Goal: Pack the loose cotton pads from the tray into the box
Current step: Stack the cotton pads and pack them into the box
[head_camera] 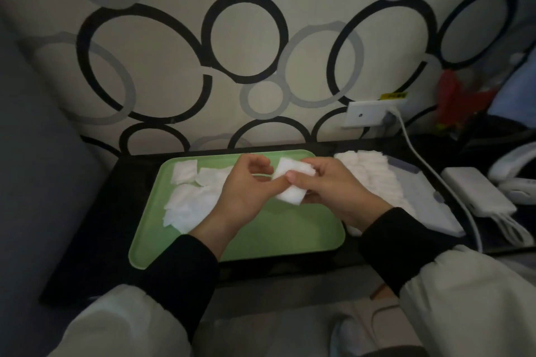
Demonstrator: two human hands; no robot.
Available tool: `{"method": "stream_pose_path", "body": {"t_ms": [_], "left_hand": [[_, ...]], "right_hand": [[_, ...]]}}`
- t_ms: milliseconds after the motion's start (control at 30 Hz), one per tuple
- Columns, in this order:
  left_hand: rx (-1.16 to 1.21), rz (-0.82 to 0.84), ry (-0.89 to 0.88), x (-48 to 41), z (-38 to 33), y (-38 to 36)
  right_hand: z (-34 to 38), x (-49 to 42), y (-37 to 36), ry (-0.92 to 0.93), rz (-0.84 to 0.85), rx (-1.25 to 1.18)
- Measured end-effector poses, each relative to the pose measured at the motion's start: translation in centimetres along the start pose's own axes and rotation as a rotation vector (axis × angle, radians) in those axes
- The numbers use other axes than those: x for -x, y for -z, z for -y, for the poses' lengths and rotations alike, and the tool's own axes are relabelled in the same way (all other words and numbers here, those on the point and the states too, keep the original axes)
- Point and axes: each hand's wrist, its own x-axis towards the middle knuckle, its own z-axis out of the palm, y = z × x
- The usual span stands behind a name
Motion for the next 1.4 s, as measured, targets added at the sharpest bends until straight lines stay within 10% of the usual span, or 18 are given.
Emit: {"method": "stream_pose_path", "body": {"t_ms": [267,567,867,1400], "left_hand": [[0.099,0.113,-0.035,0.4,-0.6,-4.5],[-0.6,0.245,-0.291,-1.7,-0.6,-11.2],[-1.286,0.635,-0.138,-6.5,-2.1,-14.7],[-1.525,0.664,-0.261,-6.3,-1.9,-16.7]], "right_hand": [[1.0,2.2,6.6,0.128,-0.099,0.22],[0.7,4.8,12.5,0.182,-0.367,0.469],[1.1,5.4,13.0,0.169,-0.283,0.465],[1.7,5.4,13.4,0.11,-0.253,0.562]]}}
